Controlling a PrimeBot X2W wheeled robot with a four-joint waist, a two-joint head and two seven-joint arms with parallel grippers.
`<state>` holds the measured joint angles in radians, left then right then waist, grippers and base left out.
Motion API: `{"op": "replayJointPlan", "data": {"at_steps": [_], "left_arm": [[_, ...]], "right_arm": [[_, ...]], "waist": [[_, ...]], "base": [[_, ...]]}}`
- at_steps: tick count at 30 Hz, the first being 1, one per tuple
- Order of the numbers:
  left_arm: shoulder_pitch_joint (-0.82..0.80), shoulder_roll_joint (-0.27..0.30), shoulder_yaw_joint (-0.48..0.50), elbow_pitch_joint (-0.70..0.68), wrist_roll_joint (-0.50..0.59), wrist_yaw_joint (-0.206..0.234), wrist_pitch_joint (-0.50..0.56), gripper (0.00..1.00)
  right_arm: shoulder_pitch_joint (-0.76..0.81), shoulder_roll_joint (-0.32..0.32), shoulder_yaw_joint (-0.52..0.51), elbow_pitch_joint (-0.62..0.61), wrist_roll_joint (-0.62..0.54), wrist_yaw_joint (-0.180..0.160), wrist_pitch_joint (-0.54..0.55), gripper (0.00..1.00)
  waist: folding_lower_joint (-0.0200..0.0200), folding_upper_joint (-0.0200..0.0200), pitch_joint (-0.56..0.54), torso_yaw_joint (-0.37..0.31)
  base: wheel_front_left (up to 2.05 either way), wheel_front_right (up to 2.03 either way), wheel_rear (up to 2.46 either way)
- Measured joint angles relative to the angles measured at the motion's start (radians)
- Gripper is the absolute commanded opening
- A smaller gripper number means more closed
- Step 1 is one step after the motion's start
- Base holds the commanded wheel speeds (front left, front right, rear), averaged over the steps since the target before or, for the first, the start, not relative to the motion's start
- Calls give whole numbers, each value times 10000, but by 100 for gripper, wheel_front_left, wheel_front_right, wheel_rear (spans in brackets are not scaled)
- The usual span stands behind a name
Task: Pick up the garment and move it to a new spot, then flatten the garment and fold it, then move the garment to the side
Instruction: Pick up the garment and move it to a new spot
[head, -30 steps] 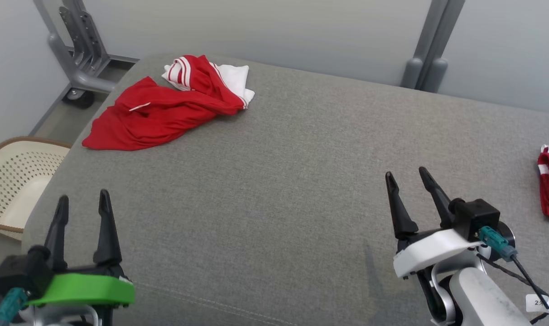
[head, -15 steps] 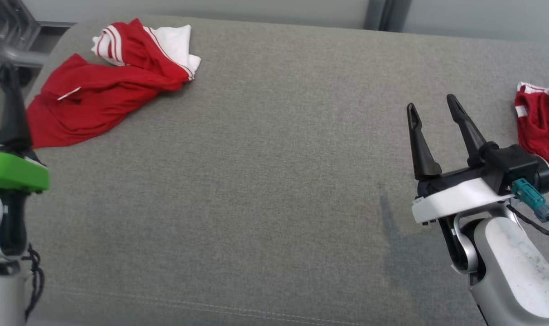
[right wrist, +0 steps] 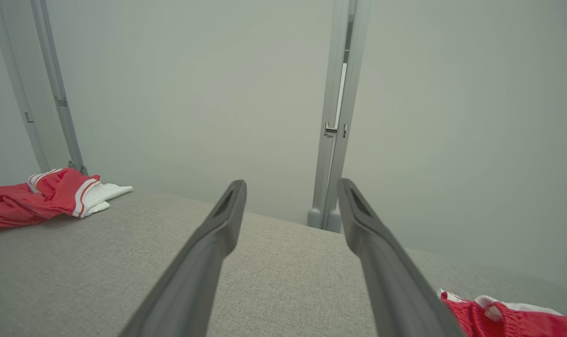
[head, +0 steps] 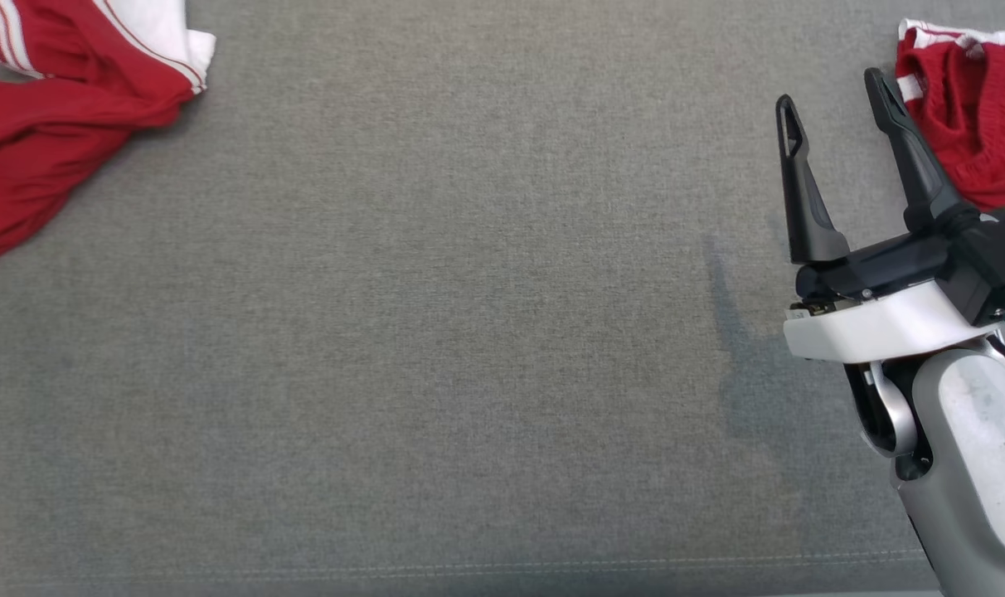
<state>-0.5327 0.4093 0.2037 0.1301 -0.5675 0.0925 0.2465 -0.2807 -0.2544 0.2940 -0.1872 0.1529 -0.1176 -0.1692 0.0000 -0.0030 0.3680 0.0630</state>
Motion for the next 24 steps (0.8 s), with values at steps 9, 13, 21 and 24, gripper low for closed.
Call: {"op": "replayJointPlan", "data": {"at_steps": [9,13,21,24], "left_arm": [[-860,136,-234,974,-186,6,522,100],[-1101,-130,-581,1484,-186,6,606,100],[-1446,-447,-813,2382,-188,-123,470,100],[-1595,-307,-679,2587,-186,-123,337,100]], "right_arm": [[-32,-336,-284,-621,-242,-2,290,100],[-33,-359,-336,-746,-307,-2,309,100],[-47,-445,-378,-907,-322,-2,443,100],[-174,-439,-265,-1039,-322,17,512,100]], "waist": [[0,0,1270,-598],[0,0,1752,-735],[0,0,2330,-789],[1,0,2425,-830]], "base": [[0,0,0],[0,0,0],[0,0,0],[0,0,0]]}}
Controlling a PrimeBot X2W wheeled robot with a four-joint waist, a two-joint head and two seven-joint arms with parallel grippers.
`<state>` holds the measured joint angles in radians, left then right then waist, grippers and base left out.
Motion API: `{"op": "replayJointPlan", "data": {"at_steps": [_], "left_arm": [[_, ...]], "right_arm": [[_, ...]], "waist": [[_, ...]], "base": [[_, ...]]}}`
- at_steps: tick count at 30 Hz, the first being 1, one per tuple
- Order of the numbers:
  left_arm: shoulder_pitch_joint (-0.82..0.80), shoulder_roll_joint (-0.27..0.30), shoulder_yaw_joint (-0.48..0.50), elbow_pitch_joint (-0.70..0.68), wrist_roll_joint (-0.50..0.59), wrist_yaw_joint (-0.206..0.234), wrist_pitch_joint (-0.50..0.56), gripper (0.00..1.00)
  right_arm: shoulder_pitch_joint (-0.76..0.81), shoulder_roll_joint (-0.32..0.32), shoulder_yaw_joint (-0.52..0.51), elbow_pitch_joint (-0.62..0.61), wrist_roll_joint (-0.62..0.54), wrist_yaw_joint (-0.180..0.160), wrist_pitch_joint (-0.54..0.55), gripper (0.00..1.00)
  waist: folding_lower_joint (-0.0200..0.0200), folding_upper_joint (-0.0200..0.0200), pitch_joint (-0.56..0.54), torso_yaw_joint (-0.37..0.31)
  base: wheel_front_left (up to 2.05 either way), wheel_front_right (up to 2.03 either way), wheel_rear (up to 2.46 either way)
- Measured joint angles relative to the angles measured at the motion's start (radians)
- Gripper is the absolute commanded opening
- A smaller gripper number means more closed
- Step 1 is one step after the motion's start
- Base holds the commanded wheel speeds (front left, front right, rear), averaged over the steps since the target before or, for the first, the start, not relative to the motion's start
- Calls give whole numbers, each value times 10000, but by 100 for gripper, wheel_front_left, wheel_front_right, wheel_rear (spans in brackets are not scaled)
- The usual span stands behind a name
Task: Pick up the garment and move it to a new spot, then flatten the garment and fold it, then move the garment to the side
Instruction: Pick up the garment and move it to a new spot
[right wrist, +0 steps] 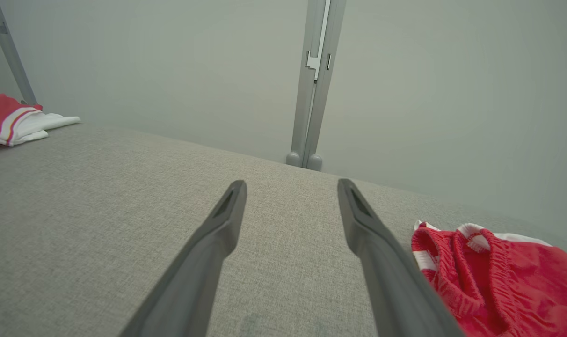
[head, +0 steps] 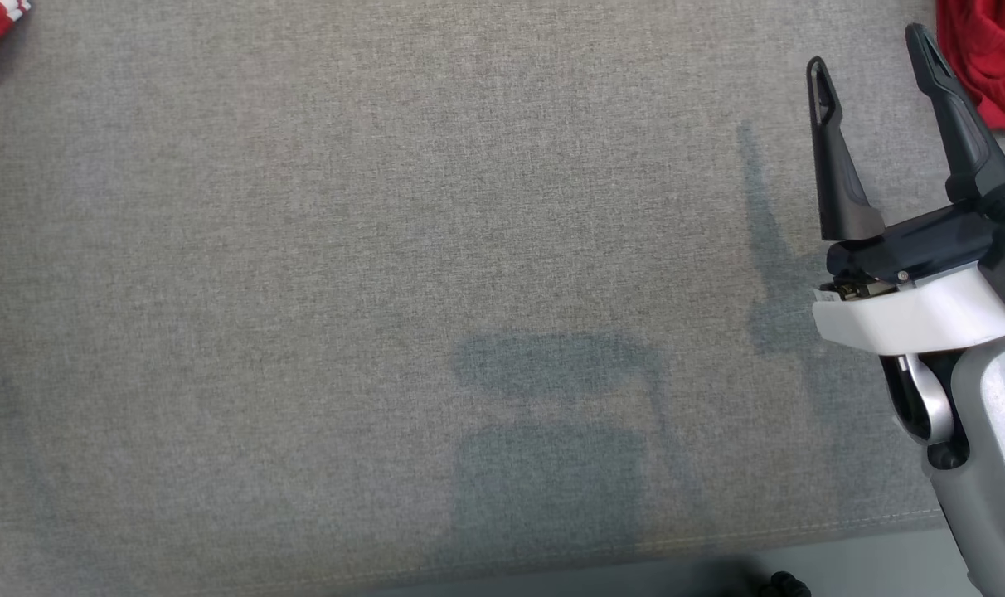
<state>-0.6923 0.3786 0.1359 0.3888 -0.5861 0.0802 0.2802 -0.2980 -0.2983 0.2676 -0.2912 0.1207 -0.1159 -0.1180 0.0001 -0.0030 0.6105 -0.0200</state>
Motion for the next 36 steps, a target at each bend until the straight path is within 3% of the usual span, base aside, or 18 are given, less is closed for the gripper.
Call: {"op": "replayJointPlan", "data": {"at_steps": [3,4,6,8,9,10,23,29,36], "left_arm": [[-174,128,52,305,0,0,-40,100],[-237,127,42,426,0,0,-36,81],[-329,119,-15,679,0,-2,-35,69],[-377,98,-100,836,0,-12,-15,38],[-421,67,-132,924,0,-25,8,12],[-473,40,-148,986,0,-50,6,0],[-1553,-35,-320,1198,278,-849,-1906,0],[-1954,-198,-1124,800,698,-1549,-2573,0],[-2418,-658,-2067,-104,888,-1873,-2986,0]], "right_arm": [[-37,-12,2,-77,-2,-2,50,100],[-37,-25,-8,-94,-2,-2,52,100],[-37,-46,-38,-111,-4,-2,92,100],[-33,-59,-73,-109,-21,-2,92,100],[-34,-86,-96,-111,-33,-2,92,100],[-33,-105,-125,-111,-35,-2,92,100],[-48,157,-221,295,-54,-4,-274,100],[-152,347,-73,738,40,-2,-591,100],[-241,616,-25,1187,238,-2,-842,100]], "waist": [[0,0,93,-87],[0,0,127,-114],[0,0,194,-169],[0,0,222,-190],[0,0,244,-206],[0,0,260,-216],[0,0,-273,-81],[0,0,-869,-22],[0,0,-1727,-40]], "base": [[0,0,0],[0,0,0],[0,0,0],[0,0,0],[0,0,0],[0,0,0],[0,0,0],[0,0,0],[0,0,0]]}}
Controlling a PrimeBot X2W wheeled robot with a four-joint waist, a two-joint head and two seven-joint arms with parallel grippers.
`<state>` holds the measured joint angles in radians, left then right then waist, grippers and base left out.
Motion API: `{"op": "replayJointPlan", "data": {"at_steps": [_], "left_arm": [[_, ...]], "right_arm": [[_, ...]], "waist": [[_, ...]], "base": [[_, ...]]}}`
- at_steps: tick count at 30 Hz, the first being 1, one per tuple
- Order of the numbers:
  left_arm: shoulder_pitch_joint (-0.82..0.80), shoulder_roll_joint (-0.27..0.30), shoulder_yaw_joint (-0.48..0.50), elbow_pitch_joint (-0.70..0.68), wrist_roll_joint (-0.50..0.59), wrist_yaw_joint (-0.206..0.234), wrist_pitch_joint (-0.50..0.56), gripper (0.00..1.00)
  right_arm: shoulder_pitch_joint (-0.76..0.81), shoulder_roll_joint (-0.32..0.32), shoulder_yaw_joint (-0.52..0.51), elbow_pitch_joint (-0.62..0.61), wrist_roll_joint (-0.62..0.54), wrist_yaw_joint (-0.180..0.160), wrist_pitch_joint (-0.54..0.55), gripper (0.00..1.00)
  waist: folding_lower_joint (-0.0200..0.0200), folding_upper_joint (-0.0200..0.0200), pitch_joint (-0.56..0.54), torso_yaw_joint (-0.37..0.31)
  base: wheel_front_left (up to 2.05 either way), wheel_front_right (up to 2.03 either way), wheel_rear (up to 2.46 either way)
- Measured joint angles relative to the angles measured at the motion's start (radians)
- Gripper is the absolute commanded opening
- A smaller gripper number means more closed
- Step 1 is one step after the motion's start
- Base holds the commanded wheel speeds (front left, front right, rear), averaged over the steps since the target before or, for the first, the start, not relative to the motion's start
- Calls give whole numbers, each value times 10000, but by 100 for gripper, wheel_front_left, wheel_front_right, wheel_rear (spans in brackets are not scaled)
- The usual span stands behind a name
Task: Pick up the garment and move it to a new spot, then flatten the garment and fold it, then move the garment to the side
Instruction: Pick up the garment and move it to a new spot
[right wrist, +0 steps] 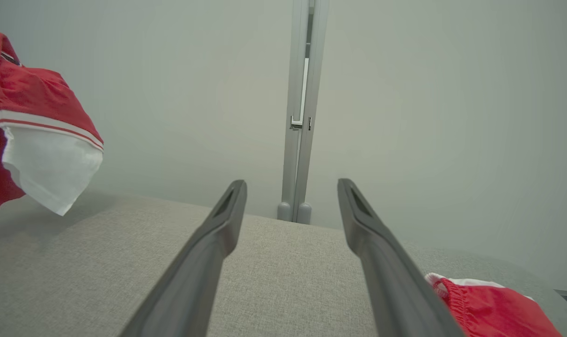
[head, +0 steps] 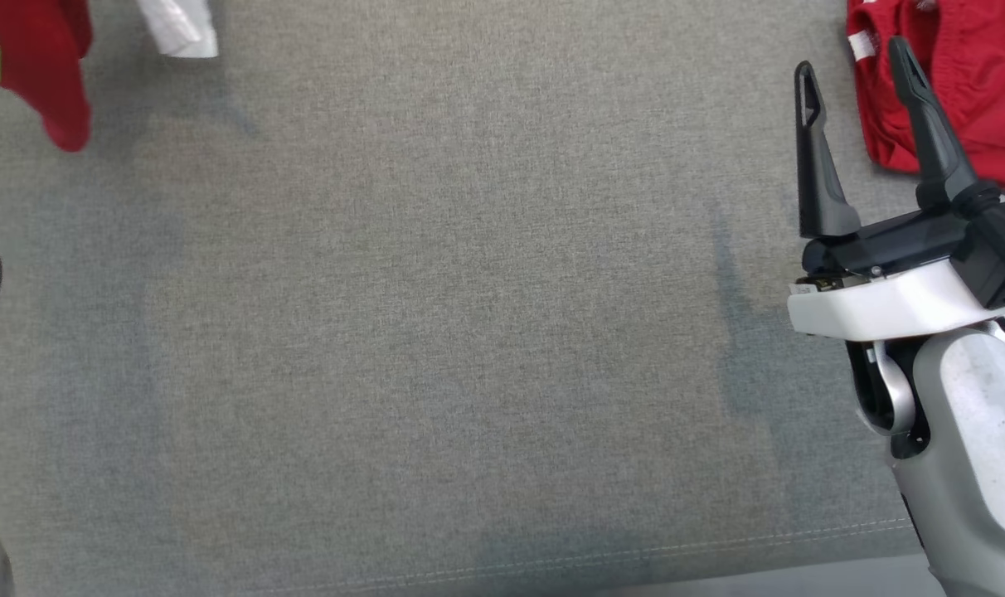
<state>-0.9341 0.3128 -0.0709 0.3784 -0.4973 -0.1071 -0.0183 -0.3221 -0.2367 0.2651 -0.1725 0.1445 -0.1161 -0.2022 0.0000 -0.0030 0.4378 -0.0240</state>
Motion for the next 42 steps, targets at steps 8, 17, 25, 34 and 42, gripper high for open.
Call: {"op": "replayJointPlan", "data": {"at_steps": [8,17,25,34,42], "left_arm": [[112,-499,-1517,-671,0,-209,36,0],[2136,-1540,-3409,-738,-759,-221,255,0],[3714,-2123,-3904,-1039,-1599,-221,150,0],[3825,-2288,-4176,-2278,-1476,-219,-851,0],[3353,-2366,-4270,-3198,-1436,-219,-1235,0]], "right_arm": [[43,481,188,706,353,2,-178,100],[776,746,499,1503,579,42,-186,100],[1234,715,610,1580,786,138,-169,100],[1306,686,562,1714,842,138,-169,100],[1308,690,637,1799,867,192,-153,100]], "waist": [[0,0,-1028,-235],[0,0,-2186,-721],[0,0,-2884,-1014],[0,1,-3007,-770],[0,0,-3027,-638]], "base": [[0,0,0],[0,0,0],[0,0,0],[0,0,0],[0,0,0]]}}
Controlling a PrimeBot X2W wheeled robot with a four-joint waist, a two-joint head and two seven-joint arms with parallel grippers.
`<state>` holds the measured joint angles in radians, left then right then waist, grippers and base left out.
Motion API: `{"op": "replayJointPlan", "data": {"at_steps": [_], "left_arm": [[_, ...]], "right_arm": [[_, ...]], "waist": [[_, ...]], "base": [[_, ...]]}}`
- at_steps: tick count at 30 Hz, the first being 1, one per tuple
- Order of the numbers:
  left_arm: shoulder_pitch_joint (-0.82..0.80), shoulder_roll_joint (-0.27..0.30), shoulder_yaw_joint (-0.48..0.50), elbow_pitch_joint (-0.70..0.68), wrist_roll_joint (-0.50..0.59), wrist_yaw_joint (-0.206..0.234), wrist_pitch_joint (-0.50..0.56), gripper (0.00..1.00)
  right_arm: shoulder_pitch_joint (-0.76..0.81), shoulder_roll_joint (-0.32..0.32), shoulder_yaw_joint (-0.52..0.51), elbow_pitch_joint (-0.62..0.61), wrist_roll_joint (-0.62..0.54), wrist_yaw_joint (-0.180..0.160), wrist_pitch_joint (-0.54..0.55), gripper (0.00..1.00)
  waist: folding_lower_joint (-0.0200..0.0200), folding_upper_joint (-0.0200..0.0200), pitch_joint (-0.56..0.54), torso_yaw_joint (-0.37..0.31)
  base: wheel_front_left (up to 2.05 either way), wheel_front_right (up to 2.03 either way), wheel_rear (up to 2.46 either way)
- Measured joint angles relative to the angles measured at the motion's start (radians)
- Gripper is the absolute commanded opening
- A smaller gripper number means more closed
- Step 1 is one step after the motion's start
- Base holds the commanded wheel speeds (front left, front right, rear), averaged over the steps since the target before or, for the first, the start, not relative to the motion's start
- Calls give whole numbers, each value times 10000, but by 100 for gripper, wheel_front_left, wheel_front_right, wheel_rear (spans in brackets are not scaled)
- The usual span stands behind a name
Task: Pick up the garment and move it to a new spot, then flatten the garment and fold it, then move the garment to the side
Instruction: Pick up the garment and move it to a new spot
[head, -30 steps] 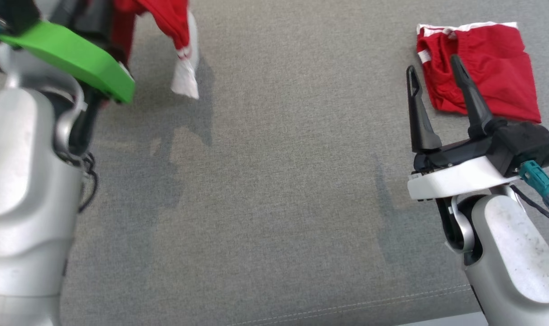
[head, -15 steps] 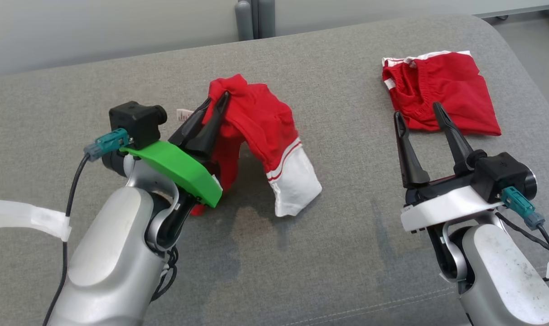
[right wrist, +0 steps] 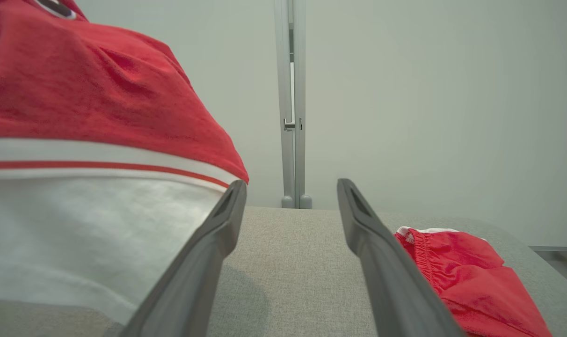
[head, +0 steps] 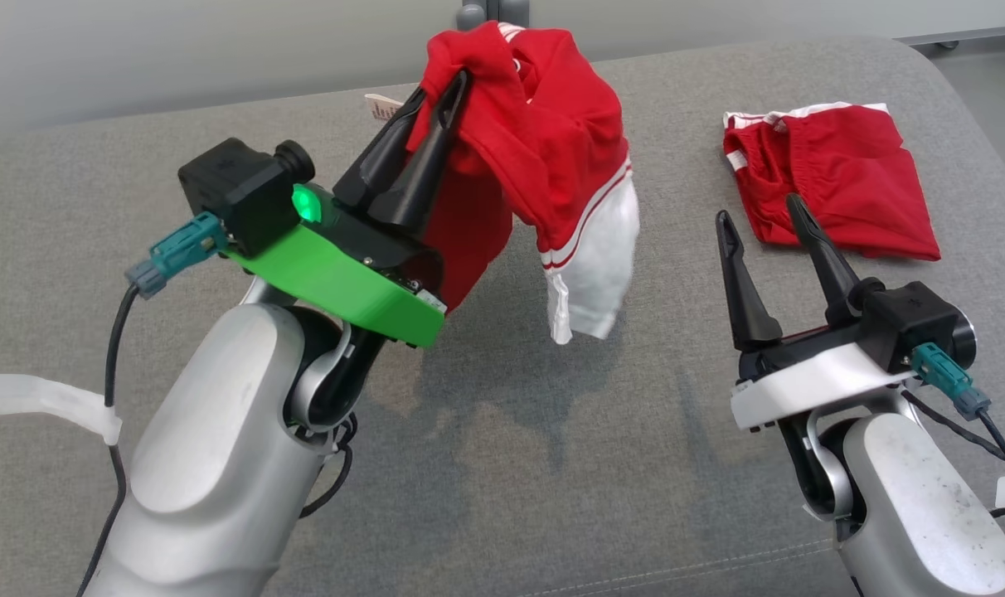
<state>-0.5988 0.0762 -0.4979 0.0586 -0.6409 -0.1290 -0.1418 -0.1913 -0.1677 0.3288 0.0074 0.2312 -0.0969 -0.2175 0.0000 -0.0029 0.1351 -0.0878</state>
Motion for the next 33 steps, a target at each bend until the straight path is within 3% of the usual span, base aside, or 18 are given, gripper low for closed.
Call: {"op": "replayJointPlan", "data": {"at_steps": [2,7,14,18,19,20,21,22,23,33], "left_arm": [[70,12,140,174,6,36,-2,0],[997,176,543,1296,280,608,-403,0],[2279,485,943,2813,897,1419,-917,0],[2310,405,1116,3003,926,1651,-982,0],[2310,357,1114,3058,926,1657,-997,5],[2310,305,1108,3106,926,1657,-1012,31],[2310,261,1095,3152,926,1657,-1016,48],[2311,219,1083,3172,924,1655,-1034,80],[2312,165,1066,3170,924,1655,-1058,100],[3016,-251,757,2817,805,1463,-1070,100]], "right_arm": [[4,6,48,29,71,54,100,100],[172,46,286,441,167,203,222,100],[332,370,1206,1221,305,882,529,100],[349,550,1417,1492,575,1083,616,100],[355,546,1446,1620,602,1101,629,100],[360,546,1448,1733,621,1147,685,100],[359,548,1448,1856,662,1162,688,100],[359,548,1444,1967,685,1189,690,100],[358,546,1432,2067,685,1189,692,100],[-111,451,1267,3273,690,1392,794,100]], "waist": [[0,0,40,25],[0,0,202,133],[0,0,432,239],[0,0,531,241],[0,0,563,248],[0,0,594,257],[0,0,622,274],[0,0,645,296],[0,-1,667,325],[0,0,832,1098]], "base": [[0,0,0],[0,0,0],[0,0,0],[0,0,0],[0,0,0],[0,0,0],[0,0,0],[0,0,0],[0,0,0],[0,0,0]]}}
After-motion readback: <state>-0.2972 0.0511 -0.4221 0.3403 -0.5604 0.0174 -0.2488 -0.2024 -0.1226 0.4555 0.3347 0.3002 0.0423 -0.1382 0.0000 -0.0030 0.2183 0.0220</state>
